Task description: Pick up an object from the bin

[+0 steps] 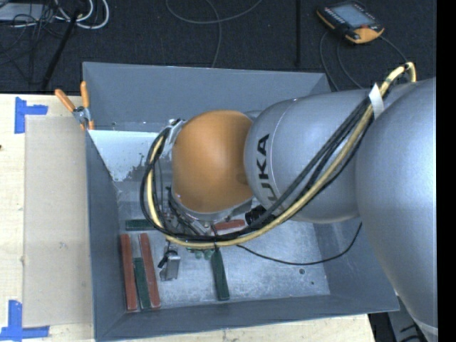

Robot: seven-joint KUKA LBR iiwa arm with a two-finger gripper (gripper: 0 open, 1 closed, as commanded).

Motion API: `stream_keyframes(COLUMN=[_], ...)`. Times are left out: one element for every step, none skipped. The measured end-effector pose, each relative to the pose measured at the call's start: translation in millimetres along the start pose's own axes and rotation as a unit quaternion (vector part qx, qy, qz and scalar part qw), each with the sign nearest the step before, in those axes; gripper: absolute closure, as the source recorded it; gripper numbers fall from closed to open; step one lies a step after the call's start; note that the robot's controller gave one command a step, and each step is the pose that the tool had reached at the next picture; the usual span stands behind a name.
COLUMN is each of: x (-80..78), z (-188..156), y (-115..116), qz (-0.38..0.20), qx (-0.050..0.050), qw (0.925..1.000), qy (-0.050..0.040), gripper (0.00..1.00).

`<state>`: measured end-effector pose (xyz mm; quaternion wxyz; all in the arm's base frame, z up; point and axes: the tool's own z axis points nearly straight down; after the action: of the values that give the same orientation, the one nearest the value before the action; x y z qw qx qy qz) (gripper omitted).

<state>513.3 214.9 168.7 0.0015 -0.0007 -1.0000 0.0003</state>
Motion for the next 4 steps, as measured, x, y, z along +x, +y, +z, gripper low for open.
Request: stream_keyframes(x=[16.4,21.2,-8.4,-13.2], z=[36,63,88,96], y=[12,20,16,16], qz=[-0.042,-0.002,0.036,0.063], qx=[0.000,0.001,-0.001,-0.001], qw=[0.9991,1.0000,0.9994,0.9980], qy=[-0.0026,0.0007,-0.0019,-0.0019], gripper=[0.00,0.00,0.00,0.00])
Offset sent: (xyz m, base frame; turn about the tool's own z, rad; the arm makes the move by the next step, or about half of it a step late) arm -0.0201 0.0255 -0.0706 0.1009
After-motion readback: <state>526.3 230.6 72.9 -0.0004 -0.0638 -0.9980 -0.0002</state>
